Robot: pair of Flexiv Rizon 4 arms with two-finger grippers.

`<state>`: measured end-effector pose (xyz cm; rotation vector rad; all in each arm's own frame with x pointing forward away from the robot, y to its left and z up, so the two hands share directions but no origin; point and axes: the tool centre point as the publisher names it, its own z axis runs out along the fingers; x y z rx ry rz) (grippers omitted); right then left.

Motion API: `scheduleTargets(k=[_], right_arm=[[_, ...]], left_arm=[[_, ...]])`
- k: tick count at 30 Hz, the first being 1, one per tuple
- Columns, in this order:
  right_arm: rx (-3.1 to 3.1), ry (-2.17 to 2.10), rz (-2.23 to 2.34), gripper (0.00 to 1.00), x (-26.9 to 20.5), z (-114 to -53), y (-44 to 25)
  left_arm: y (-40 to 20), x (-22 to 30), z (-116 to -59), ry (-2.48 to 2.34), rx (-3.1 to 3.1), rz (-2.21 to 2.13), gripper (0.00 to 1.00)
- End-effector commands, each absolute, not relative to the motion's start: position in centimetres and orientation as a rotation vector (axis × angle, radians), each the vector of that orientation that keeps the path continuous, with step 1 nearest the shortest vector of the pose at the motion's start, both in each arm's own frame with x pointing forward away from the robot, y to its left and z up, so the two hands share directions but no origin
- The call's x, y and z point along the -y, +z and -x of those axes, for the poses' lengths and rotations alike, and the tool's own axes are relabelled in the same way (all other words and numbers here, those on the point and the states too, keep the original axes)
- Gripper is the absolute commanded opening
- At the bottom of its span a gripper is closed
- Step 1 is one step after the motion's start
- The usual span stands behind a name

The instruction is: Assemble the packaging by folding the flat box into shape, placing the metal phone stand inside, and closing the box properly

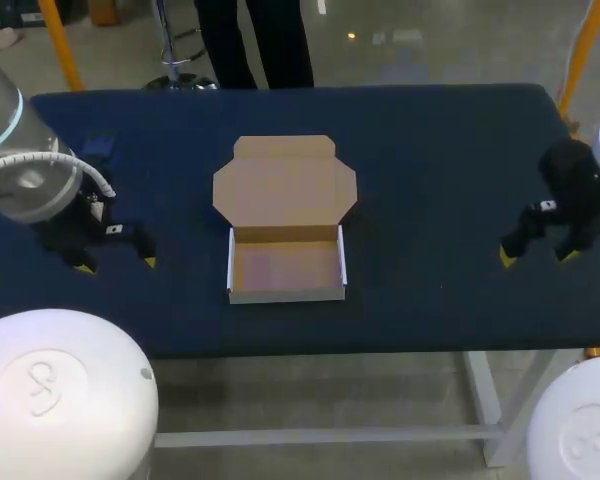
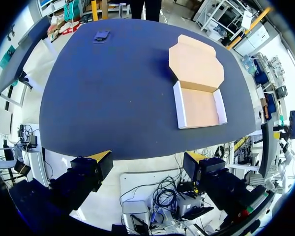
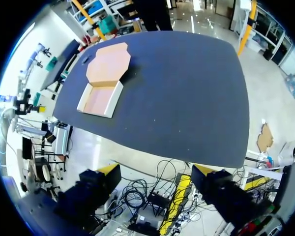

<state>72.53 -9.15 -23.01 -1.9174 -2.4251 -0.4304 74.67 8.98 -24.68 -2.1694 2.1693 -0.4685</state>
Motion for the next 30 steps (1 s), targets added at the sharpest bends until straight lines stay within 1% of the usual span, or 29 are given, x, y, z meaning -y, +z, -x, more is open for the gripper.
scheduleTargets(k=[1, 16, 30], right_arm=[[2.502, -0.400, 2.008, 1.00, 8.8, -71.7, -23.4], [2.502, -0.400, 2.008, 1.00, 8.8, -71.7, -23.4], [2.502, -0.400, 2.008, 1.00, 8.8, -71.7, -23.4]], left_arm=[[-26.4, -9.0, -77.3, -0.408, -2.186, 2.192, 1.00], [-29.5, -11.3, -82.2, -0.255, -2.240, 2.209, 1.00], [-32.6, -15.4, -85.7, -0.159, -2.285, 2.257, 1.00]])
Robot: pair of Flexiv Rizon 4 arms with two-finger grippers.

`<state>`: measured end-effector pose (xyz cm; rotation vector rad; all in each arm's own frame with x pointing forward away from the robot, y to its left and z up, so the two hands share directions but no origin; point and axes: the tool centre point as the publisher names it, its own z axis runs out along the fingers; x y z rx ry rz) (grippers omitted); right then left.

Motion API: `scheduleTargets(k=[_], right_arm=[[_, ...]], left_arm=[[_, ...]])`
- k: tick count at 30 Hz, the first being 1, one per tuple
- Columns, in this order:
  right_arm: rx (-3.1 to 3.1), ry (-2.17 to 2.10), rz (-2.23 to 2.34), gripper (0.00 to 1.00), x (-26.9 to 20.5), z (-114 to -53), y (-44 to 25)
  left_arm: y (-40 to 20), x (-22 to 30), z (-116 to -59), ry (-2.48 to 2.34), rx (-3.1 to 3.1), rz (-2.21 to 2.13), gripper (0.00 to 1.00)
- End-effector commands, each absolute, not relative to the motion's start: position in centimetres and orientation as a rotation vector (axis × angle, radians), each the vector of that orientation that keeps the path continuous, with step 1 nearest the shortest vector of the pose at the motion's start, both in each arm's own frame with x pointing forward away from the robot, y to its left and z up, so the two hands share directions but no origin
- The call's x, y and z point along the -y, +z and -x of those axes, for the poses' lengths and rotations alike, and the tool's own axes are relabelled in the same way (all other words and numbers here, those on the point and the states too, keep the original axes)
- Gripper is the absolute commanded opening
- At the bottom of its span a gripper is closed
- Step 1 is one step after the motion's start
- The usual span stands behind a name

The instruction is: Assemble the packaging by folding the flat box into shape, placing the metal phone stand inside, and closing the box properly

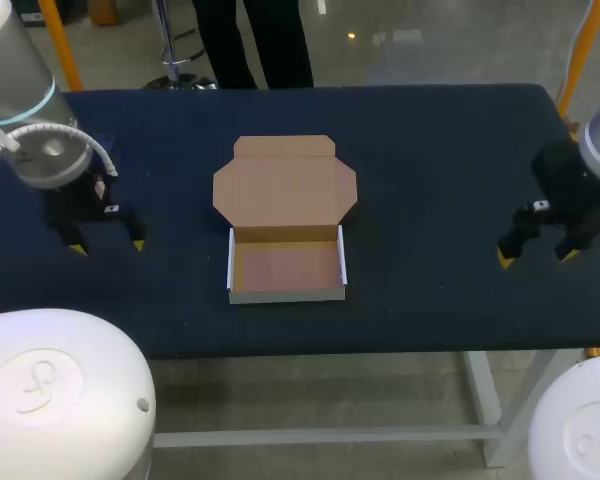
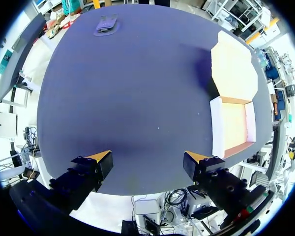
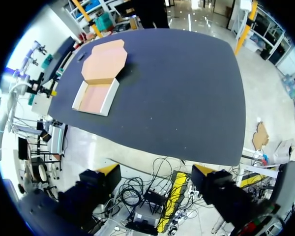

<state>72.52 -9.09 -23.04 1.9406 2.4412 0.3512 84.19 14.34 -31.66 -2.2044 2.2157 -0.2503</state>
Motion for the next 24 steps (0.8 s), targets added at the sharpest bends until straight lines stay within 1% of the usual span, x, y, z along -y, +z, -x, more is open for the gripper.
scheduleTargets(k=[1, 7, 24], right_arm=[[-2.361, 0.377, -1.895, 1.00, 8.8, -71.7, -23.4], [-2.361, 0.377, -1.895, 1.00, 8.8, -71.7, -23.4], [-2.361, 0.377, -1.895, 1.00, 8.8, -71.7, -23.4]], left_arm=[[-32.8, -15.7, -85.9, -0.152, -2.278, 2.267, 1.00], [-33.9, -16.6, -87.1, -0.112, -2.298, 2.280, 1.00], [-33.9, -16.6, -87.1, -0.112, -2.298, 2.280, 1.00]])
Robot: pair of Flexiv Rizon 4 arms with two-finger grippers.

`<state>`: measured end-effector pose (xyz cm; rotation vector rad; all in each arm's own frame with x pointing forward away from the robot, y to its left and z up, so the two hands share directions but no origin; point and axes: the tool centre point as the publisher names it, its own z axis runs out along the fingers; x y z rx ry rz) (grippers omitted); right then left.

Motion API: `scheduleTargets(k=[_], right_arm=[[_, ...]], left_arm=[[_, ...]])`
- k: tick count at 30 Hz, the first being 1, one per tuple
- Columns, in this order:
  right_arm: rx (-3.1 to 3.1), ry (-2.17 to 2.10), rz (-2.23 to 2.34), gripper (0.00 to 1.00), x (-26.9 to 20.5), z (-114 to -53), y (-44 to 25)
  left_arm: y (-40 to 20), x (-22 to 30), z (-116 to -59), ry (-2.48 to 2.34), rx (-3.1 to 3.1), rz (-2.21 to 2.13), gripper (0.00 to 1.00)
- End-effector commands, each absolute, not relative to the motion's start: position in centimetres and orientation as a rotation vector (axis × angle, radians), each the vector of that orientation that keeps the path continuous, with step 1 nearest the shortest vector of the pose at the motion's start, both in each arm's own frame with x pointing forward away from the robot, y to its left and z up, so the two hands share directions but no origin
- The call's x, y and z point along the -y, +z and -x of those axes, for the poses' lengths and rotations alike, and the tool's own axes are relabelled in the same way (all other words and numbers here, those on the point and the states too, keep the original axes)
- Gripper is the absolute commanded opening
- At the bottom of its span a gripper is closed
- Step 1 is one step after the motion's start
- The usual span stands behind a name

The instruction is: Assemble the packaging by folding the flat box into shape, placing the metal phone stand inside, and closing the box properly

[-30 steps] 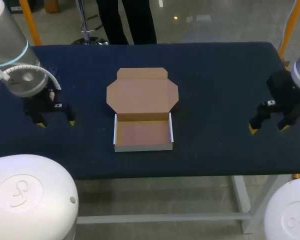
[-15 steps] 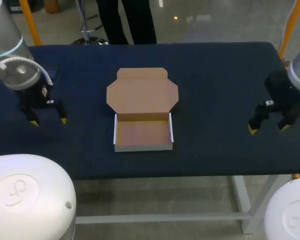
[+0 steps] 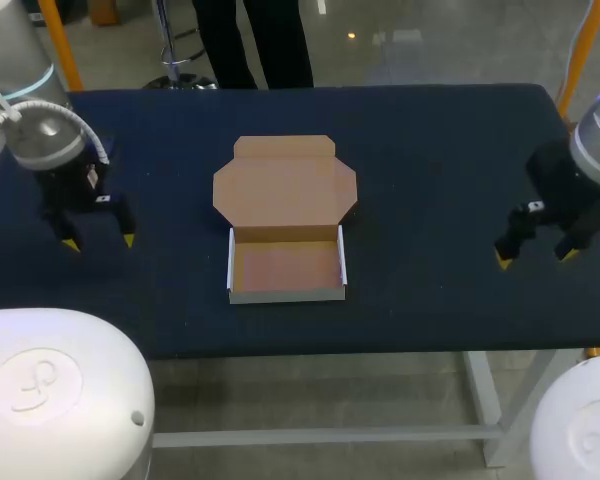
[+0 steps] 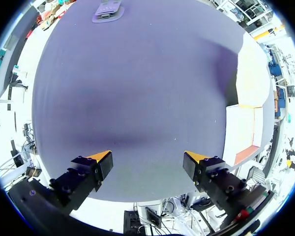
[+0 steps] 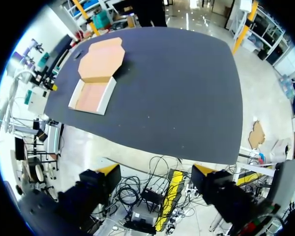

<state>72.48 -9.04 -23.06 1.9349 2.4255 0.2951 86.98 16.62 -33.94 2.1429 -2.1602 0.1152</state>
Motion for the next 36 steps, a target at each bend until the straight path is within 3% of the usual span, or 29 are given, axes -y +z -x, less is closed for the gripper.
scheduleTargets(k=[1, 36], right_arm=[[-2.361, 0.377, -1.895, 1.00, 8.8, -71.7, -23.4], [-2.361, 0.377, -1.895, 1.00, 8.8, -71.7, -23.4]], left_arm=[[-33.9, -16.6, -87.1, 0.105, 2.159, -2.142, 1.00], [-38.5, -19.1, -95.4, 0.089, 2.243, -2.256, 1.00]])
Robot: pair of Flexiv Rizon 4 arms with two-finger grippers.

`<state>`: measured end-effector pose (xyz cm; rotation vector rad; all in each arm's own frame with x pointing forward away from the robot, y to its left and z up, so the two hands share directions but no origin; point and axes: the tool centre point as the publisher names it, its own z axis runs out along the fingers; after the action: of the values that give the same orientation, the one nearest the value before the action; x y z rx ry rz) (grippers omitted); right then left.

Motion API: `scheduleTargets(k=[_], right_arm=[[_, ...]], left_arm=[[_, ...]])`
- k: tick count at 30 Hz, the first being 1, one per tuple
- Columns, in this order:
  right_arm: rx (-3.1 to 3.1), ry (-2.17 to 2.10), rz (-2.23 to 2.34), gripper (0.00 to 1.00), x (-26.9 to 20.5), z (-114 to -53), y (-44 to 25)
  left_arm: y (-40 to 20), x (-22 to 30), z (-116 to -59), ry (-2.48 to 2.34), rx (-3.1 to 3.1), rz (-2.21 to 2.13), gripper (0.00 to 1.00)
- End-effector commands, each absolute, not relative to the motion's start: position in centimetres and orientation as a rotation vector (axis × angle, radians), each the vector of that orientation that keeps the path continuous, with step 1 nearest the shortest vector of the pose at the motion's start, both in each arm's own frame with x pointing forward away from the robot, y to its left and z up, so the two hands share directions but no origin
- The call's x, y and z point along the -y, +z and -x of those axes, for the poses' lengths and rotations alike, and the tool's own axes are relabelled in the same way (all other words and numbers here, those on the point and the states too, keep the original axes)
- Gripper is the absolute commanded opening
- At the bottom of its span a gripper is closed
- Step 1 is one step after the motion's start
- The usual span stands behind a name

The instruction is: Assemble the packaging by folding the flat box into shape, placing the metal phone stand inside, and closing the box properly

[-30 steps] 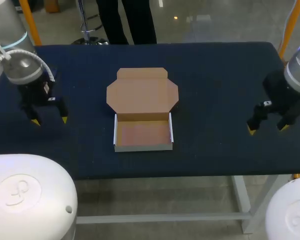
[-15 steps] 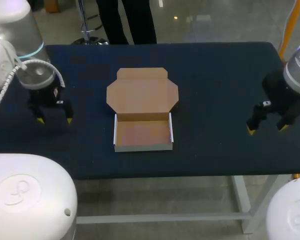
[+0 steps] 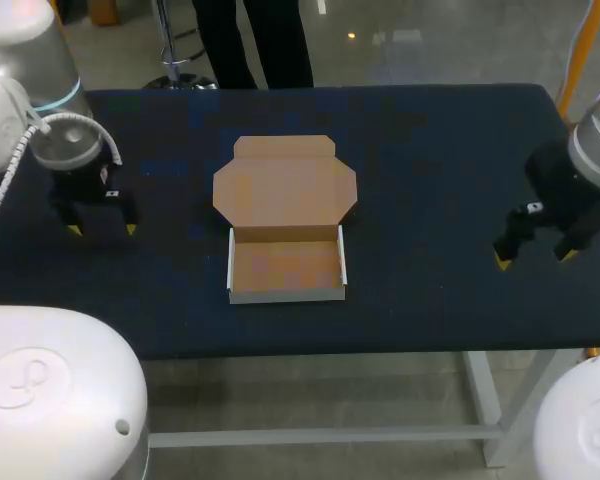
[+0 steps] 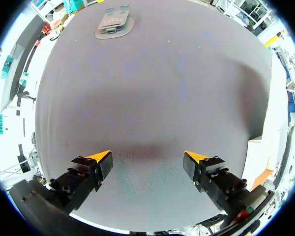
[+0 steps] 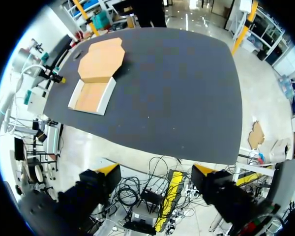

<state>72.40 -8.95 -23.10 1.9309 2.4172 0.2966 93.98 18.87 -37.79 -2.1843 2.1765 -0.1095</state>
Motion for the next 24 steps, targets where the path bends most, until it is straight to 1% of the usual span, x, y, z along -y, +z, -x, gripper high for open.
scheduleTargets(k=[1, 24], right_arm=[[-2.361, 0.377, -1.895, 1.00, 8.8, -71.7, -23.4], [-2.361, 0.377, -1.895, 1.00, 8.8, -71.7, -23.4]], left_arm=[[-38.5, -19.2, -95.7, -0.086, -2.187, 2.200, 1.00], [-38.9, -22.1, -100.4, -0.103, -2.207, 2.217, 1.00]])
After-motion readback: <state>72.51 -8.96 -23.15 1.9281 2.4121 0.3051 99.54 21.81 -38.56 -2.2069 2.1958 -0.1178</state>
